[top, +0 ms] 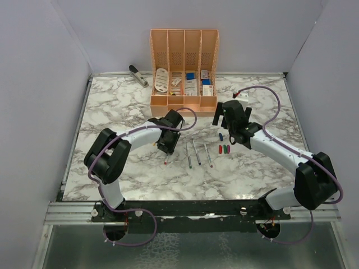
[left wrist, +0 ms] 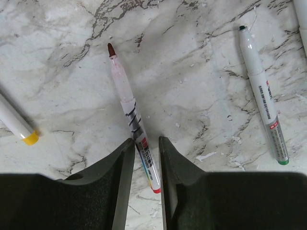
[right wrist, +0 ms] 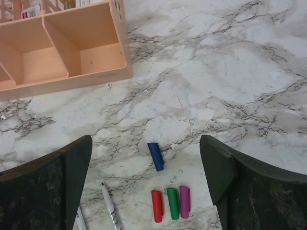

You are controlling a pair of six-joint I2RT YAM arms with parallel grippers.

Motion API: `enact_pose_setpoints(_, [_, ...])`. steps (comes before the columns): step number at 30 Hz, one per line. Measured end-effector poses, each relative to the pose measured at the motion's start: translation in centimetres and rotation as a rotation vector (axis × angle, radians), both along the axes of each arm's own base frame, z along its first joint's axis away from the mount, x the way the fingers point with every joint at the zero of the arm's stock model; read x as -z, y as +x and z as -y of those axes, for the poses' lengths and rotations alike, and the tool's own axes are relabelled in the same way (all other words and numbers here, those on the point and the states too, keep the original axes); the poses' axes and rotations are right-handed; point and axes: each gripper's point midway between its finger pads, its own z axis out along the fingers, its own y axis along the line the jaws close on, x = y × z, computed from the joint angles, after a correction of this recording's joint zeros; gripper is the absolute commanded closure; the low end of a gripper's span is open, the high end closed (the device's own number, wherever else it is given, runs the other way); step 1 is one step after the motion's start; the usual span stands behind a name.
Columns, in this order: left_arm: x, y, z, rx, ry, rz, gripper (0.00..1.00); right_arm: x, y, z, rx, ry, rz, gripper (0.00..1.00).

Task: Insert the pens into the pen caps

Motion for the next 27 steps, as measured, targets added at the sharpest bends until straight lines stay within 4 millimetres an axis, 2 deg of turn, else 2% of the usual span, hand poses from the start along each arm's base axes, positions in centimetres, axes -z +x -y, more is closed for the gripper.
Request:
enact_pose_setpoints(19, [0.7,0.0,-0.1,-0.025,0.043,-0.058,0.71,0.2,0.0,0.0,0.0,-0.004,-0.008,0.07])
enact_pose_setpoints(27, [1.0,-0.1,-0.3,-0.057,0.071,-0.086,0.77,-1.0,0.7,-0.3,-0.015,-0.022,0.004,0.06])
